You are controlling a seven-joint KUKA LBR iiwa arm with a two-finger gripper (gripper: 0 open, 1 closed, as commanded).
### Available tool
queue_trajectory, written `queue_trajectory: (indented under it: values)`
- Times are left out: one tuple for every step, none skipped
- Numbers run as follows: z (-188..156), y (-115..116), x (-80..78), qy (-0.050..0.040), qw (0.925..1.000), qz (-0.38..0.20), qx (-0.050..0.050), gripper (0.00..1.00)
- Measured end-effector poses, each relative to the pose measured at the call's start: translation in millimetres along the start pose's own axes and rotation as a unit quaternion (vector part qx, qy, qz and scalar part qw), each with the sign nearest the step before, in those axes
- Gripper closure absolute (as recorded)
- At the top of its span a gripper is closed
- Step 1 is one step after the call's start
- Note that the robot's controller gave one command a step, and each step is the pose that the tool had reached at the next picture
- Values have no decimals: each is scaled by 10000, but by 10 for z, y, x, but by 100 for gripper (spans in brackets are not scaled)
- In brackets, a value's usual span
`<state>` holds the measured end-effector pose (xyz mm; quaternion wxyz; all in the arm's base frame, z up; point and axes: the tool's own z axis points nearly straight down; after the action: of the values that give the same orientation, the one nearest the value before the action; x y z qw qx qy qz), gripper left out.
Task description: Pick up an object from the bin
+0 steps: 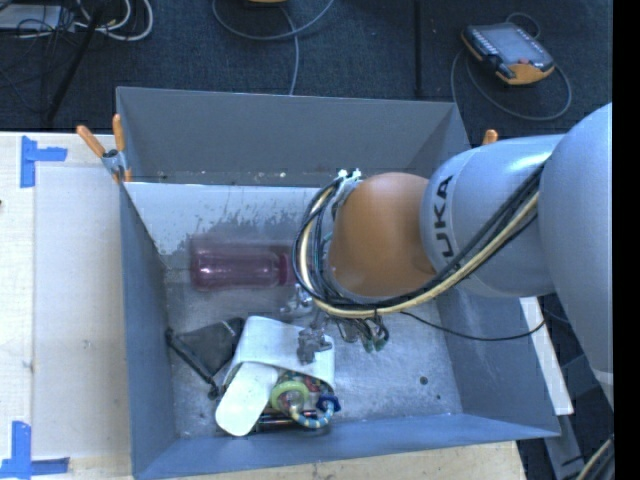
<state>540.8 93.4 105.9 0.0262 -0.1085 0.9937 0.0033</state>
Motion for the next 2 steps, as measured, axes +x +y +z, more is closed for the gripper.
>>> queue_trajectory:
  values:
    - [-426, 86, -1, 91, 10000, 40, 8, 100]
    - [-467, 35, -158, 262, 9996, 127, 5, 0]
